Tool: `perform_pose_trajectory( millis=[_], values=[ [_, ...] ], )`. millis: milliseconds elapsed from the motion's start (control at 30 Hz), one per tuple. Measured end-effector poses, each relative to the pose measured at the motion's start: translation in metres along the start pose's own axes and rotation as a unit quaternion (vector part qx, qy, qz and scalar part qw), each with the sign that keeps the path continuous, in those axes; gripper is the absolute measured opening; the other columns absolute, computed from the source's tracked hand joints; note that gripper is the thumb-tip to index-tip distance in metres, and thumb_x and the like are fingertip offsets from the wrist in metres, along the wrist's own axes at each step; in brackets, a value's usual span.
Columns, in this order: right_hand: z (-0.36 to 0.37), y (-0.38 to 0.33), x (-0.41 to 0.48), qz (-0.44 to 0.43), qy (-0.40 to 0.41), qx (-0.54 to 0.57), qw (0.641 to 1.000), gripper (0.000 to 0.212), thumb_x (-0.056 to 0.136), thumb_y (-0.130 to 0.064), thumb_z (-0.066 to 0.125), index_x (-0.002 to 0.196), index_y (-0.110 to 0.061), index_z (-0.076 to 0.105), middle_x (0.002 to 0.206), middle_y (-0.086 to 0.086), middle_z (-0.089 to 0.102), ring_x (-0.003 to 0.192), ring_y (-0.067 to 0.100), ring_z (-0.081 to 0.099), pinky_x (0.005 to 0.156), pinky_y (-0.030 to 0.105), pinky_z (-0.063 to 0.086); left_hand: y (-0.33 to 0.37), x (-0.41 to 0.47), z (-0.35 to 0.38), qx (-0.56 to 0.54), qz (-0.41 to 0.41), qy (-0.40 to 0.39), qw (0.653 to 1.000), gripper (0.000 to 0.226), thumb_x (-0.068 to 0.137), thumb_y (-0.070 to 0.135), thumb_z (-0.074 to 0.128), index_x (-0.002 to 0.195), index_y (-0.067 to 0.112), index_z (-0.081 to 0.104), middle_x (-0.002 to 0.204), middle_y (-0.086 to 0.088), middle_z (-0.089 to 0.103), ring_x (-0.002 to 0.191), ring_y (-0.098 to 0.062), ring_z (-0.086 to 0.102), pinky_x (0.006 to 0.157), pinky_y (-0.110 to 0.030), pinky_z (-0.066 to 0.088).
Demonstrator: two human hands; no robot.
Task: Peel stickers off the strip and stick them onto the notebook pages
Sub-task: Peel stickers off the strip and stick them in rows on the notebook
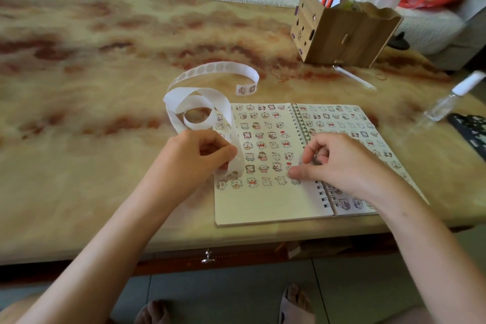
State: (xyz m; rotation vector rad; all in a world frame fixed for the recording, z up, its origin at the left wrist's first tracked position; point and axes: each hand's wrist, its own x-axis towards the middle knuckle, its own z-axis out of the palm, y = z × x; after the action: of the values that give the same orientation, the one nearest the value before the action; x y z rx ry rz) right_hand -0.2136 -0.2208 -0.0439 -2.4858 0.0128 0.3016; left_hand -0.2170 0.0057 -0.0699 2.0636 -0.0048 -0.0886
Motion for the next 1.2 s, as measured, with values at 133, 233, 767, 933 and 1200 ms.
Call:
perform_pose_trajectory(
  millis=[133, 233, 767, 933, 1200],
  values=[
    [0.0004, 0.0025, 0.0028, 0.002, -0.005, 0.000, 1.000, 0.023, 0.074, -0.030, 0.080, 0.080, -0.021, 0.060, 0.050, -0.009, 0.038, 0.047, 0.010, 0.034, 0.058, 0.029, 0.037, 0.0000, -0.0002, 0.0000, 0.005, -0.002, 0.001, 1.000, 0.016, 0.084, 0.028, 0.064, 0.071, 0.022, 0.069, 0.060, 0.007, 0.068, 0.055, -0.001, 0.055, 0.067, -0.029, 0.048],
    [-0.0040, 0.0028, 0.0028, 0.002, -0.021, 0.012, 1.000, 0.019, 0.077, -0.026, 0.078, 0.081, -0.020, 0.061, 0.053, -0.008, 0.039, 0.044, 0.007, 0.034, 0.051, 0.023, 0.037, 0.0003, -0.0010, -0.0004, 0.005, -0.003, 0.001, 1.000, 0.016, 0.084, 0.029, 0.064, 0.070, 0.021, 0.069, 0.059, 0.007, 0.068, 0.054, -0.001, 0.053, 0.065, -0.026, 0.045],
    [-0.0073, -0.0020, 0.0001, 0.011, -0.052, 0.009, 0.999, 0.033, 0.068, -0.036, 0.082, 0.086, -0.021, 0.059, 0.057, -0.008, 0.039, 0.049, 0.009, 0.034, 0.049, 0.024, 0.031, 0.0022, -0.0020, -0.0006, 0.014, -0.004, 0.002, 1.000, 0.016, 0.085, 0.028, 0.064, 0.072, 0.021, 0.070, 0.059, 0.008, 0.068, 0.053, 0.001, 0.053, 0.062, -0.023, 0.044],
    [0.0010, -0.0046, -0.0006, 0.006, -0.004, -0.028, 1.000, 0.042, 0.063, -0.046, 0.083, 0.085, -0.021, 0.058, 0.058, -0.011, 0.040, 0.052, 0.008, 0.036, 0.053, 0.026, 0.028, 0.0021, -0.0012, 0.0001, 0.011, -0.006, 0.003, 1.000, 0.016, 0.084, 0.028, 0.065, 0.071, 0.021, 0.069, 0.058, 0.009, 0.067, 0.054, 0.001, 0.053, 0.063, -0.025, 0.045],
    [-0.0020, 0.0006, 0.0030, 0.003, 0.006, 0.017, 1.000, 0.015, 0.080, -0.029, 0.075, 0.081, -0.019, 0.064, 0.061, -0.004, 0.050, 0.049, 0.009, 0.041, 0.054, 0.025, 0.038, 0.0033, -0.0029, -0.0004, 0.005, -0.004, 0.005, 1.000, 0.018, 0.085, 0.027, 0.064, 0.070, 0.019, 0.069, 0.056, 0.009, 0.065, 0.048, 0.001, 0.048, 0.057, -0.017, 0.039]
  ],
)
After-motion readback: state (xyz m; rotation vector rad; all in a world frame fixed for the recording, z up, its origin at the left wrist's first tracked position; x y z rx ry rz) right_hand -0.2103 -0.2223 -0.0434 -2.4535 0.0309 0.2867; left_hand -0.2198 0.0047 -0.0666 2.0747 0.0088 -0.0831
